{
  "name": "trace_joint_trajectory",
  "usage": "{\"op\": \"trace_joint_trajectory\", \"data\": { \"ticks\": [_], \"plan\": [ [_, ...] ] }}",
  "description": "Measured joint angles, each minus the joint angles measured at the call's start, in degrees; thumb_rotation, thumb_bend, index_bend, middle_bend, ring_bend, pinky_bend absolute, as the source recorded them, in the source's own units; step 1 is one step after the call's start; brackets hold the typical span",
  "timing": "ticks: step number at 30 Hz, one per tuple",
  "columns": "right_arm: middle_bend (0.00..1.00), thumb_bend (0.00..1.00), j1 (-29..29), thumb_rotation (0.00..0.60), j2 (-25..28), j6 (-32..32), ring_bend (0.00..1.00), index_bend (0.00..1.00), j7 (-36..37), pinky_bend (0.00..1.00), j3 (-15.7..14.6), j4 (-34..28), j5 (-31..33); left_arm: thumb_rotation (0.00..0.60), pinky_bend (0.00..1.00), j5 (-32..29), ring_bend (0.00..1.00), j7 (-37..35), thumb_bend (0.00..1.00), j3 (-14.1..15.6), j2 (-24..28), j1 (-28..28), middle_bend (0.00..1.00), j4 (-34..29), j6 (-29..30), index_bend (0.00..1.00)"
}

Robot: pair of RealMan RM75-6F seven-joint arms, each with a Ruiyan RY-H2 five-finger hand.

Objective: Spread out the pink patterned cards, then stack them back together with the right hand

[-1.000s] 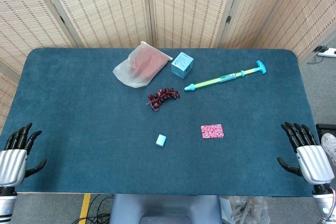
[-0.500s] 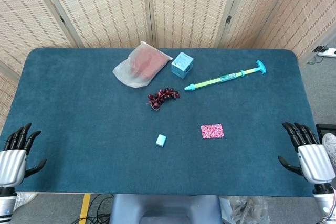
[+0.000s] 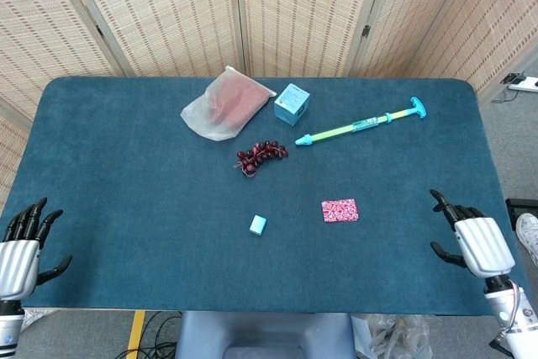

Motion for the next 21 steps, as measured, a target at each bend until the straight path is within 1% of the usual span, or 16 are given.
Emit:
{"op": "trace_joint_trajectory", "data": {
  "ticks": [1, 3, 5, 7, 9, 14, 18, 21],
  "plan": [
    [0.55, 0.28, 0.61, 0.600, 0.05, -1.05, 0.62, 0.04, -0.21, 0.71, 0.03, -0.11, 0.06, 0.600, 0.13, 0.02, 0.05, -0.04, 0.26, 0.01, -0.03, -0.03, 0.04, 0.03, -0.05, 0.19],
    [0.65, 0.28, 2.25, 0.600, 0.16, -3.93, 0.75, 0.06, -0.60, 0.84, 0.14, -0.38, 0.28, 0.600, 0.13, 0.08, 0.05, -0.14, 0.26, 0.04, -0.10, -0.06, 0.04, 0.13, -0.09, 0.19],
    [0.73, 0.28, 4.16, 0.600, 0.12, -7.14, 0.84, 0.08, -1.09, 0.92, 0.30, -0.57, 0.63, 0.600, 0.13, 0.09, 0.05, -0.20, 0.26, 0.05, -0.15, -0.04, 0.04, 0.25, -0.07, 0.19],
    [0.82, 0.28, 5.99, 0.600, -0.14, -9.93, 0.93, 0.09, -1.67, 0.98, 0.51, -0.65, 1.04, 0.600, 0.13, 0.01, 0.05, -0.28, 0.26, 0.05, -0.17, 0.01, 0.04, 0.35, -0.05, 0.19],
    [0.90, 0.28, 8.03, 0.600, -0.65, -13.03, 0.99, 0.10, -2.23, 1.00, 0.76, -0.69, 1.71, 0.600, 0.13, -0.07, 0.05, -0.40, 0.26, 0.06, -0.20, 0.10, 0.04, 0.49, 0.00, 0.19],
    [0.99, 0.28, 12.40, 0.600, -2.05, -20.35, 1.00, 0.10, -3.19, 1.00, 1.13, -0.55, 3.99, 0.600, 0.13, -0.31, 0.05, -0.64, 0.26, 0.16, -0.22, 0.36, 0.04, 0.80, 0.06, 0.19],
    [1.00, 0.29, 15.49, 0.600, -3.59, -25.69, 1.00, 0.12, -3.68, 1.00, 1.25, -0.17, 6.40, 0.600, 0.13, -0.30, 0.05, -0.89, 0.26, 0.24, -0.18, 0.46, 0.04, 0.91, 0.07, 0.19],
    [1.00, 0.33, 17.52, 0.600, -4.95, -29.07, 1.00, 0.12, -3.83, 1.00, 1.25, 0.38, 8.38, 0.600, 0.13, -0.28, 0.05, -1.09, 0.26, 0.24, -0.10, 0.56, 0.04, 1.00, 0.21, 0.19]
  ]
}}
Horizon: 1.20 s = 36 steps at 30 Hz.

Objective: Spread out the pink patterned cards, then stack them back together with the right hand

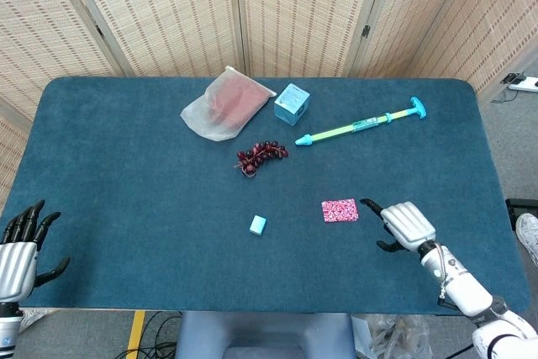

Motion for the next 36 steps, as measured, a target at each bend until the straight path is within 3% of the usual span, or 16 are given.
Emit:
{"op": "trace_joint_trajectory", "data": {
  "ticks": [8, 16, 21, 36],
  "plan": [
    [1.00, 0.35, 4.17, 0.600, -2.42, -6.82, 1.00, 0.12, -0.56, 1.00, -0.48, 1.86, 5.09, 0.600, 0.13, -0.02, 0.05, -0.69, 0.26, 0.44, -0.31, 0.23, 0.04, 0.70, -0.40, 0.19],
    [1.00, 0.35, 6.48, 0.600, -4.04, -9.92, 1.00, 0.12, -1.11, 1.00, -0.62, 3.57, 8.63, 0.600, 0.13, -0.20, 0.05, -0.94, 0.26, 0.42, -0.60, 0.23, 0.04, 1.25, -0.66, 0.19],
    [1.00, 0.45, 8.21, 0.600, -4.90, -12.24, 1.00, 0.12, -0.42, 1.00, -0.64, 4.75, 10.05, 0.600, 0.13, -0.53, 0.05, -0.89, 0.26, 0.43, -0.82, 0.18, 0.04, 1.51, -1.08, 0.19],
    [1.00, 0.45, 11.56, 0.600, -8.29, -15.13, 1.00, 0.12, -0.37, 1.00, -1.26, 8.94, 12.81, 0.600, 0.13, -1.08, 0.05, -0.60, 0.26, 0.21, -1.05, -0.11, 0.04, 1.86, -1.83, 0.19]
  ]
}}
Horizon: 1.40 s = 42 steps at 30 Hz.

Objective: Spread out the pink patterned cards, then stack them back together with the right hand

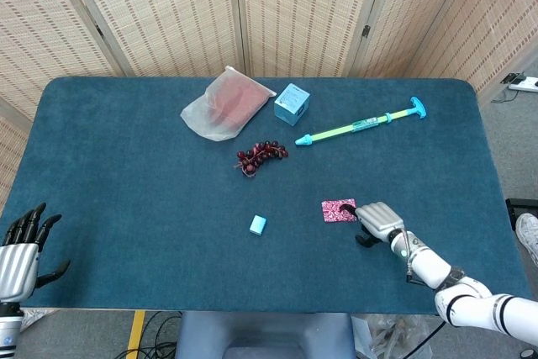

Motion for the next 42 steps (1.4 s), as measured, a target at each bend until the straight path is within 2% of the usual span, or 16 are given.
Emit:
{"op": "trace_joint_trajectory", "data": {
  "ticks": [7, 25, 33, 42],
  "plan": [
    [1.00, 0.45, 0.24, 0.600, -0.08, 0.36, 1.00, 0.12, -0.85, 1.00, -1.34, -0.43, -0.29, 0.600, 0.13, -0.08, 0.05, -0.18, 0.26, -0.02, -0.11, 0.11, 0.04, 0.29, 0.14, 0.19],
    [1.00, 0.45, -3.08, 0.600, 4.97, 5.31, 1.00, 0.12, -6.15, 1.00, -7.36, -10.24, -1.93, 0.600, 0.13, -0.08, 0.05, -0.88, 0.26, 0.19, -0.43, 0.22, 0.04, 1.17, -0.11, 0.19],
    [1.00, 0.45, -3.68, 0.600, 5.24, 7.88, 1.00, 0.12, -7.07, 1.00, -6.78, -10.72, -1.79, 0.600, 0.13, 0.10, 0.05, -1.33, 0.26, 0.24, -0.51, 0.40, 0.04, 1.43, 0.20, 0.19],
    [1.00, 0.45, -2.45, 0.600, 1.66, 7.60, 1.00, 0.12, -5.57, 1.00, -4.26, -5.93, -0.91, 0.600, 0.13, 0.16, 0.05, -1.55, 0.26, 0.27, -0.45, 0.55, 0.04, 1.55, 0.35, 0.19]
  ]
}}
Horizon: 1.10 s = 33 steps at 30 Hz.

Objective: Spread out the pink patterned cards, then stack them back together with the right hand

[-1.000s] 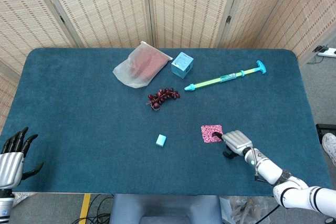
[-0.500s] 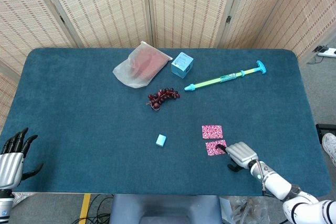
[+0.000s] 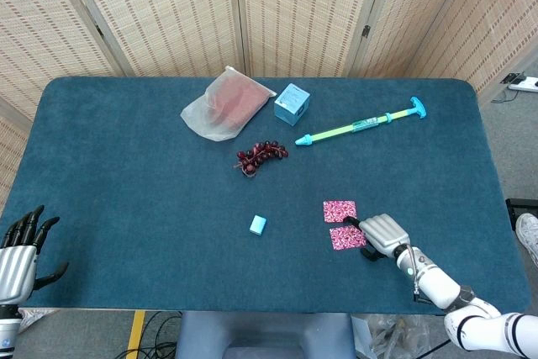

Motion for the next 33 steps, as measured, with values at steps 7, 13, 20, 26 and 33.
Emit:
{"op": "trace_joint_trajectory", "data": {
  "ticks": [7, 13, 20, 26, 33],
  "plan": [
    [1.00, 0.45, 1.60, 0.600, -1.93, -1.80, 1.00, 0.12, -0.03, 1.00, 0.81, 2.06, 0.82, 0.600, 0.13, -0.30, 0.05, -0.09, 0.26, 0.04, 0.15, 0.33, 0.04, 0.01, 0.15, 0.19],
    [1.00, 0.45, 1.65, 0.600, -1.79, -2.26, 1.00, 0.12, -0.51, 1.00, 0.44, 2.96, 2.57, 0.600, 0.13, -0.42, 0.05, -0.22, 0.26, 0.00, 0.16, 0.39, 0.04, 0.11, 0.08, 0.19],
    [1.00, 0.45, 0.27, 0.600, -0.01, -0.92, 1.00, 0.13, -1.09, 1.00, -0.65, 2.64, 3.85, 0.600, 0.13, -0.23, 0.05, -0.09, 0.26, -0.08, -0.01, 0.13, 0.04, 0.13, -0.17, 0.19],
    [1.00, 0.45, -1.25, 0.600, 1.63, 0.06, 1.00, 0.13, -1.09, 1.00, -1.53, 2.92, 5.16, 0.600, 0.13, -0.24, 0.05, 0.13, 0.26, -0.09, -0.08, 0.10, 0.04, 0.02, -0.19, 0.19],
    [1.00, 0.45, -2.49, 0.600, 2.72, 0.80, 1.00, 0.13, -0.48, 1.00, -1.85, 3.59, 5.68, 0.600, 0.13, -0.19, 0.05, 0.30, 0.26, -0.06, -0.03, 0.16, 0.04, -0.17, -0.11, 0.19]
  ]
}}
